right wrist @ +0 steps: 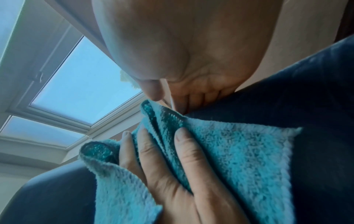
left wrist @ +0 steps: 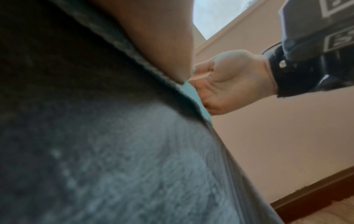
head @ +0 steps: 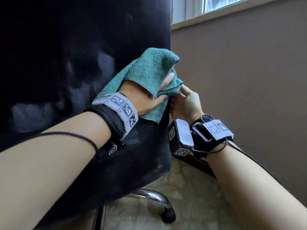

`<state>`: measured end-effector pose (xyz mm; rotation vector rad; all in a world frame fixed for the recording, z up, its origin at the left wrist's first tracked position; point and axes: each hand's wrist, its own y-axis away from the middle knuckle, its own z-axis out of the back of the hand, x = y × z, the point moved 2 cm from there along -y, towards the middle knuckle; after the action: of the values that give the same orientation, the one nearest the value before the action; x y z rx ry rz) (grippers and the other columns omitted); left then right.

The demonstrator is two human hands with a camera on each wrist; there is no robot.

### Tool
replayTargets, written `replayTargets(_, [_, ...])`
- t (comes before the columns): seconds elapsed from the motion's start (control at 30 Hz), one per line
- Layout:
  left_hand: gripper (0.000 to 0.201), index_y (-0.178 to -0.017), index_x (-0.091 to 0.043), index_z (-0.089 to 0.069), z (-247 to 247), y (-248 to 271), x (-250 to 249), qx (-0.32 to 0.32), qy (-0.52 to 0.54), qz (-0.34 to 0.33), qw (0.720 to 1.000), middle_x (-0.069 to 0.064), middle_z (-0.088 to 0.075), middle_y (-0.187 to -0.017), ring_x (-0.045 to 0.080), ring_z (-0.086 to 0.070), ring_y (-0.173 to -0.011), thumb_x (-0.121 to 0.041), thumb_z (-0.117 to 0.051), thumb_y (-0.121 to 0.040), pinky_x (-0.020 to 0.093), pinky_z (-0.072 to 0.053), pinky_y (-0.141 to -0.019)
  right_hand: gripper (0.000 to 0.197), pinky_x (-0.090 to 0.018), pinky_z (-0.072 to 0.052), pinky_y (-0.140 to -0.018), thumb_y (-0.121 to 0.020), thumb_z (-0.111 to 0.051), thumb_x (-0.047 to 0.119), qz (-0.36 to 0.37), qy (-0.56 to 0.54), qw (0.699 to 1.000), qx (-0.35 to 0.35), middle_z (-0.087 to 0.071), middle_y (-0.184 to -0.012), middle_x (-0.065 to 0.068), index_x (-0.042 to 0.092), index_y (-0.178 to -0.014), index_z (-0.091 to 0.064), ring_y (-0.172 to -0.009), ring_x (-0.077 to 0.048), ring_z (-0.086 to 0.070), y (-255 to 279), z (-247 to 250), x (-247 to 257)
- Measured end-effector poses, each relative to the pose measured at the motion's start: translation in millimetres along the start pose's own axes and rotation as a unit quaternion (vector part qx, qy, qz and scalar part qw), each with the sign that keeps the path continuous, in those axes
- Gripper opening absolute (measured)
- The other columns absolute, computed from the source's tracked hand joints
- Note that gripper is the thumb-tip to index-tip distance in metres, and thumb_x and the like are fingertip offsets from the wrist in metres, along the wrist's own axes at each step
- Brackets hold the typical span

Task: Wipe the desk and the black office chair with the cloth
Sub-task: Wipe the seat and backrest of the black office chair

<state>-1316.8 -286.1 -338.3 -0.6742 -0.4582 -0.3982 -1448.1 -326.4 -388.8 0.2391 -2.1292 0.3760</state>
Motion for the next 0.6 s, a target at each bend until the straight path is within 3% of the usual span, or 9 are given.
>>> replayTargets(0.13, [0.066,-0.150,-0.040,0.006,0.4,7.6,3.6,-0.033,0.009,-0.004,0.999,0.003,-0.011,-0.161,0.029,-0.014,-0.146,-0.059,-0.001,-0.087,0.044,-0.010,-0.117,0.054,-0.030,-0.048,-0.075,-0.099,-0.028,0.046,0.000,-0.006,1.000,-0.023,-0.074,-0.093,-0.006,0.009,-0.110,-0.065,-0.091,-0.019,-0.066,1.9,6.2,-5.3])
replayTargets(0.23, [0.063,-0.151,-0.038,0.001,0.9,8.0,1.6,-0.044,-0.002,-0.018,0.999,0.003,-0.014,-0.161,0.030,-0.016,-0.145,-0.058,-0.010,-0.093,0.044,-0.010,-0.117,0.051,-0.031,-0.048,-0.074,-0.100,-0.027,0.043,0.016,-0.031,0.999,-0.020,-0.074,-0.090,-0.006,0.010,-0.108,-0.066,-0.088,-0.020,-0.066,2.1,5.4,-10.5])
replayTargets(0.33, [0.062,-0.152,-0.038,0.000,-1.6,10.9,-3.7,-0.045,-0.003,-0.016,0.999,0.001,-0.011,-0.161,0.028,-0.013,-0.146,-0.056,-0.020,-0.096,0.043,-0.008,-0.117,0.045,-0.034,-0.056,-0.080,-0.098,-0.035,0.030,0.064,-0.083,0.994,-0.016,-0.069,-0.108,-0.015,0.002,-0.122,-0.061,-0.097,-0.026,-0.067,2.5,0.8,-20.1])
replayTargets(0.4, [0.062,-0.151,-0.040,-0.002,-7.8,16.3,-8.1,-0.030,-0.012,-0.007,0.999,-0.001,-0.013,-0.161,0.028,-0.015,-0.146,-0.056,-0.016,-0.093,0.042,-0.010,-0.117,0.049,-0.044,-0.049,-0.099,-0.096,-0.036,0.027,0.078,-0.122,0.989,0.008,-0.058,-0.127,-0.024,-0.005,-0.131,-0.052,-0.115,-0.036,-0.059,2.5,-3.0,-25.1])
replayTargets(0.43, [0.062,-0.151,-0.041,-0.001,-12.1,19.7,-9.6,-0.021,-0.013,-0.002,1.000,-0.002,-0.012,-0.161,0.027,-0.016,-0.145,-0.057,-0.013,-0.092,0.042,-0.011,-0.117,0.050,-0.048,-0.045,-0.102,-0.097,-0.034,0.028,0.076,-0.136,0.987,0.026,-0.054,-0.131,-0.027,-0.007,-0.129,-0.050,-0.119,-0.038,-0.056,2.5,-4.1,-27.8])
replayTargets(0.53, [0.063,-0.151,-0.042,0.000,-20.9,29.1,-15.2,0.001,-0.030,0.013,0.999,-0.007,-0.010,-0.161,0.024,-0.015,-0.146,-0.060,-0.011,-0.092,0.041,-0.010,-0.117,0.051,-0.039,-0.052,-0.088,-0.101,-0.024,0.034,0.062,-0.167,0.981,0.075,-0.063,-0.119,-0.023,0.000,-0.116,-0.058,-0.105,-0.031,-0.065,3.2,1.4,-33.3])
replayTargets(0.6, [0.061,-0.152,-0.040,0.000,-25.0,34.9,-17.8,0.001,-0.060,0.005,0.998,-0.009,-0.006,-0.161,0.023,-0.013,-0.147,-0.058,-0.019,-0.096,0.042,-0.011,-0.119,0.052,-0.039,-0.050,-0.090,-0.101,-0.026,0.037,0.053,-0.177,0.978,0.100,-0.066,-0.118,-0.019,0.003,-0.123,-0.059,-0.107,-0.029,-0.065,-0.3,8.7,-37.5])
